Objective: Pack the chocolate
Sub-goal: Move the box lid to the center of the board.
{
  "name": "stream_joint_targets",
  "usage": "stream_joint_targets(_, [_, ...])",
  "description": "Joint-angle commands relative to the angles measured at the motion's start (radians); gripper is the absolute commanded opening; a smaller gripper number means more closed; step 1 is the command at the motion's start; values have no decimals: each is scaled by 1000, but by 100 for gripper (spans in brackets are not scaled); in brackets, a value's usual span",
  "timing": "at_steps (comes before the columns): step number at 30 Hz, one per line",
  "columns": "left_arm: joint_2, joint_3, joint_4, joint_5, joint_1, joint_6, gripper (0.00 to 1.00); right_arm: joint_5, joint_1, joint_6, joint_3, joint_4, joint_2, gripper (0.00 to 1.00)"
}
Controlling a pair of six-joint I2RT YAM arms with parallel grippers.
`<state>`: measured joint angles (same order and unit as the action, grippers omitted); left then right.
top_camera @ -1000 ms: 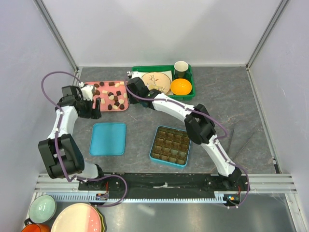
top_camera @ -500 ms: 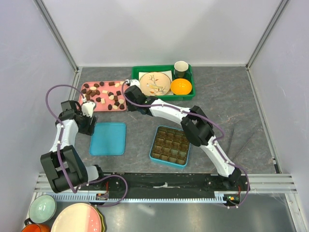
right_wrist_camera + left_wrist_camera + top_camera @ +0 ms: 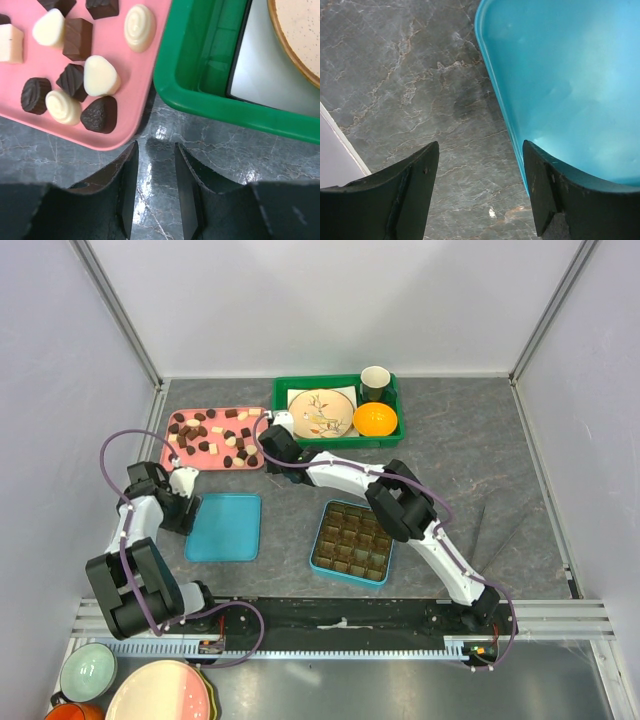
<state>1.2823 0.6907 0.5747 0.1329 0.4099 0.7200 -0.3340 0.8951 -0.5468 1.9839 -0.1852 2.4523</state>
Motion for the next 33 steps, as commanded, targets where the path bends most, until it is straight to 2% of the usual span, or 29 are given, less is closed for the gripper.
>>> stream_joint_targets(1, [-26, 30, -7, 20, 17, 38, 75, -54, 11, -21, -14, 64, 14, 43])
stream_joint_targets(6, [-32, 93, 53, 54, 23, 24, 75, -63, 19, -48, -52, 127, 2, 42])
stream_joint_targets(11, [-23, 70, 42, 54, 23, 30, 75, -66, 28, -53, -91, 179, -30, 42])
stream_joint_targets(18, [18, 35, -1, 50, 24, 27, 75, -73, 31, -44, -56, 170, -3, 43])
stream_joint_targets(23, [28, 35, -7, 56, 24, 30, 76, -82, 34, -54, -173, 260, -76, 43])
stream_joint_targets(30, [46, -13, -64, 14, 27, 53, 76, -88, 38, -70, -175, 317, -79, 48])
stream_joint_targets(33, [43, -37, -90, -10, 35, 79, 76, -89, 41, -68, -165, 322, -79, 53])
